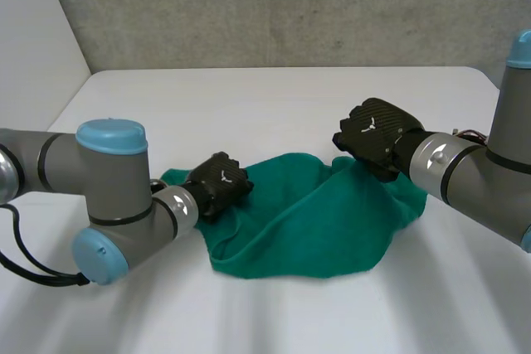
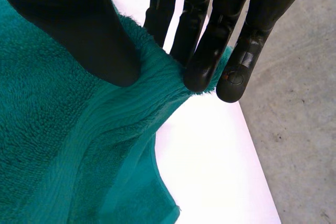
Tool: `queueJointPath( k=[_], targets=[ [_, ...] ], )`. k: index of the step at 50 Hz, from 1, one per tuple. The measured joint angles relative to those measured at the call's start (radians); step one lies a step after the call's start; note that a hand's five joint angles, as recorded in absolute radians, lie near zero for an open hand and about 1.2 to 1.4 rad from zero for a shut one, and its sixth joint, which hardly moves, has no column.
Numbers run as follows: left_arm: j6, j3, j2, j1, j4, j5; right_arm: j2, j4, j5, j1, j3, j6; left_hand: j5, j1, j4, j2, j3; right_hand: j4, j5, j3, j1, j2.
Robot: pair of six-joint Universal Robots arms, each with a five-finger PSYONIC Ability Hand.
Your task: Fold the towel.
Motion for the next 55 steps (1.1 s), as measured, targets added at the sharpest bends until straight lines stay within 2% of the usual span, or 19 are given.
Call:
queueJointPath(
  k=[11,12,15,19,23,28,33,38,42,44,45,46,49,50,51,55],
  targets=[
    [-0.010,-0.028,0.090,0.031,-0.001,-0.103,0.004,0.038,0.018,-0.060,-0.017,-0.009,0.000,0.000,0.004,0.005,0.006,0.000,0.000,0.000,0.000,0.000],
    [-0.015,-0.057,0.132,0.047,-0.003,-0.136,0.008,0.072,0.024,-0.082,-0.021,-0.013,0.000,0.000,0.004,0.004,0.006,0.000,0.000,0.000,0.000,0.000],
    [-0.019,-0.088,0.169,0.062,-0.005,-0.160,0.018,0.122,0.035,-0.103,-0.027,-0.022,0.000,0.000,0.004,0.005,0.006,0.000,0.000,0.000,0.000,0.000],
    [-0.035,-0.178,0.243,0.105,-0.006,-0.183,0.072,0.251,0.092,-0.126,-0.046,-0.067,0.000,0.000,0.003,0.004,0.006,0.000,0.001,0.000,0.000,0.011],
    [-0.073,-0.243,0.288,0.133,-0.006,-0.188,0.114,0.320,0.144,-0.132,-0.059,-0.102,0.000,0.000,0.003,0.004,0.006,0.000,0.001,0.000,0.000,0.016],
    [-0.189,-0.276,0.321,0.157,-0.004,-0.183,0.158,0.333,0.189,-0.125,-0.094,-0.121,0.000,0.000,0.002,0.002,0.005,0.000,0.001,0.000,0.000,0.016],
    [-0.262,-0.188,0.300,0.160,0.004,-0.181,0.193,0.267,0.196,-0.094,-0.201,-0.083,0.000,0.000,0.002,0.003,0.005,0.000,0.005,0.000,0.000,0.016],
    [-0.286,0.041,0.235,0.158,0.020,-0.185,0.230,0.151,0.210,-0.061,-0.431,0.032,0.000,0.000,0.004,0.005,0.006,0.000,0.010,0.000,0.000,0.016],
    [-0.310,0.235,0.209,0.157,0.118,-0.201,0.246,-0.006,0.258,-0.054,-0.643,0.158,0.000,0.009,0.031,0.037,0.037,0.000,0.010,0.000,0.000,0.016],
    [-0.340,0.324,0.218,0.156,0.247,-0.235,0.243,-0.147,0.299,-0.052,-0.745,0.243,0.000,0.009,0.033,0.040,0.040,0.000,0.010,0.000,0.000,0.016],
    [-0.340,0.324,0.218,0.156,0.247,-0.235,0.243,-0.147,0.299,-0.052,-0.745,0.243,0.000,0.009,0.033,0.040,0.040,0.000,0.010,0.000,0.000,0.016],
    [-0.361,0.347,0.236,0.154,0.339,-0.264,0.233,-0.226,0.320,-0.052,-0.770,0.280,0.000,0.009,0.033,0.040,0.040,0.000,0.010,0.000,0.000,0.016],
    [-0.395,0.322,0.281,0.153,0.478,-0.314,0.192,-0.336,0.340,-0.055,-0.737,0.317,0.000,0.009,0.033,0.040,0.040,0.000,0.010,0.000,0.000,0.016],
    [-0.395,0.322,0.281,0.153,0.478,-0.314,0.192,-0.336,0.340,-0.055,-0.737,0.317,0.000,0.009,0.033,0.040,0.040,0.000,0.010,0.000,0.000,0.016],
    [-0.412,0.273,0.311,0.153,0.534,-0.336,0.156,-0.381,0.338,-0.057,-0.670,0.327,0.000,0.009,0.033,0.041,0.040,0.000,0.010,0.000,0.000,0.016],
    [-0.425,0.180,0.340,0.152,0.562,-0.347,0.103,-0.412,0.318,-0.060,-0.546,0.330,0.000,0.009,0.033,0.043,0.042,0.001,0.010,0.000,0.000,0.016]
  ],
)
